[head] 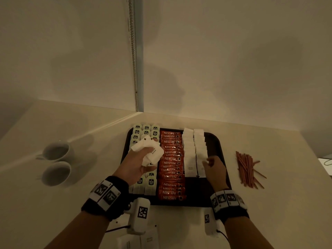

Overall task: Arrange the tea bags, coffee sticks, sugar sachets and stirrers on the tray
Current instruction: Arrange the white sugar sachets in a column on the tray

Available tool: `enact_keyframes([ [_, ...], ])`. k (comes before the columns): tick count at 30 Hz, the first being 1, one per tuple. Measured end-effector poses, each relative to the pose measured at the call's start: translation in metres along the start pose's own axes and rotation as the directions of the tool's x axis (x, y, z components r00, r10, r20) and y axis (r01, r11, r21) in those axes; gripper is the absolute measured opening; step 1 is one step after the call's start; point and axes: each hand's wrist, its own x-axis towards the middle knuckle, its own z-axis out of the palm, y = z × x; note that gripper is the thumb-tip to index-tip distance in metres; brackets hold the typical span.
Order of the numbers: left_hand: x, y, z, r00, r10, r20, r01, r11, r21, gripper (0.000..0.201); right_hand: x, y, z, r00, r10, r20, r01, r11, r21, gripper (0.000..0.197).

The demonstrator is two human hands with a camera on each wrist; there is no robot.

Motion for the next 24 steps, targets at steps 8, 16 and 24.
enact_keyframes([
  [8,-0.003,0.002,0.012,0.99,0.122,-0.067,-0.112,0.985,0.131,0.025,-0.046,-0.126,-0.002,0.784,-0.451,0.427,0.258,0.862,0.436,0.019],
  [16,-0.011,0.007,0.004,0.968,0.247,-0.053,-0.239,0.963,0.126,0.025,-0.058,-0.13,0.003,0.824,-0.331,0.459,-0.033,0.781,0.623,0.023],
  [24,-0.012,0.009,0.005,0.925,0.365,-0.102,-0.327,0.904,0.275,0.027,-0.072,-0.125,0.004,0.816,-0.304,0.492,-0.117,0.747,0.655,0.014],
])
